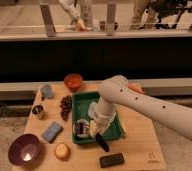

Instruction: Place brush in paper cup

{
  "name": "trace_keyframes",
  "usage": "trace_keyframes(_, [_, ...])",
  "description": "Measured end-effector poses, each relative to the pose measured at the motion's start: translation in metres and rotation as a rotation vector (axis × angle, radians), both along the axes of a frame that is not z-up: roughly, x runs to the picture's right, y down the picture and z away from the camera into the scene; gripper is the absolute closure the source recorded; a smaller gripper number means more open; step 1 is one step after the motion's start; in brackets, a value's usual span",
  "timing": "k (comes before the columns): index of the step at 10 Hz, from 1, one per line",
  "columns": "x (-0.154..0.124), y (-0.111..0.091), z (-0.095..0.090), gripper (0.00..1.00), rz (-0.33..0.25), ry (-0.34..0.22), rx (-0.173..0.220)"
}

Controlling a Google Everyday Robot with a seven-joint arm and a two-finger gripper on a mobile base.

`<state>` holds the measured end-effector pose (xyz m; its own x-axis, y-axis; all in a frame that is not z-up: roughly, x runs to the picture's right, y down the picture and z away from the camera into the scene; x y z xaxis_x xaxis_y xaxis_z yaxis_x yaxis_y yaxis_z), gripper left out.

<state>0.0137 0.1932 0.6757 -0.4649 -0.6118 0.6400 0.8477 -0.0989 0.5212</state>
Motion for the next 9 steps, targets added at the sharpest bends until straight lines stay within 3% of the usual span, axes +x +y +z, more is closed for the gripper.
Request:
trace_keyframes(4, [-0.0072,0.0037,0.0044,1.0,-0.005,0.035,-0.022])
trace_keyframes(6, [-0.0062,0.0082,0.0084,1.0,0.019,0.081,-0.057])
trace_keyframes(9, [-0.0019,0.0086,0.0071,1.0,0.07,0.098,-0.112])
